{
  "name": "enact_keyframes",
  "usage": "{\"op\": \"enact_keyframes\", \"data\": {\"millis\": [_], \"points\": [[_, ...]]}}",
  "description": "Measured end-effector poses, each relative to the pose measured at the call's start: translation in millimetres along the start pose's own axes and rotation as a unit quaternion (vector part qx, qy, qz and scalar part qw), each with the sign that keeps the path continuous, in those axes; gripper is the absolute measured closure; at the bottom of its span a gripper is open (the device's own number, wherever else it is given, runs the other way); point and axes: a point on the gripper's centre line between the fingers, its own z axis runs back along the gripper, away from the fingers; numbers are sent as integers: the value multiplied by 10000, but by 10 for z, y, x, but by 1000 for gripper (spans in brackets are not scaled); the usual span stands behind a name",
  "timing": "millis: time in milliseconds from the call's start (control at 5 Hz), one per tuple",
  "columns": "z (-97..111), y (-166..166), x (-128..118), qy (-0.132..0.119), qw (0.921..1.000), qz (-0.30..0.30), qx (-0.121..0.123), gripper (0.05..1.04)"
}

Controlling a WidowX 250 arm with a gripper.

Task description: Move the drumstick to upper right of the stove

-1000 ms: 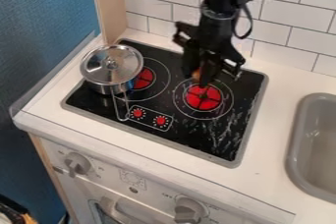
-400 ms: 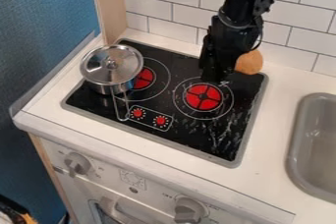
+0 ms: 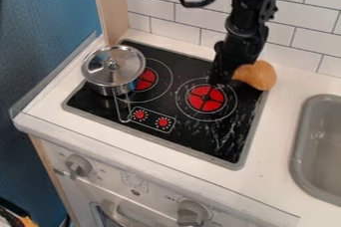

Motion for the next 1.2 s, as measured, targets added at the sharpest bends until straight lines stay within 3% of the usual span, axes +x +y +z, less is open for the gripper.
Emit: {"op": "enact_keyframes", "data": {"millis": [400, 600, 1000, 1200], "points": [[-99, 87, 93, 13, 9996, -198, -195, 749], [-93, 87, 104, -9, 9996, -170, -236, 704], [-93, 74, 100, -17, 9994, -195, -287, 133], [-93, 91, 30, 40, 9994, -62, -338, 81]]}}
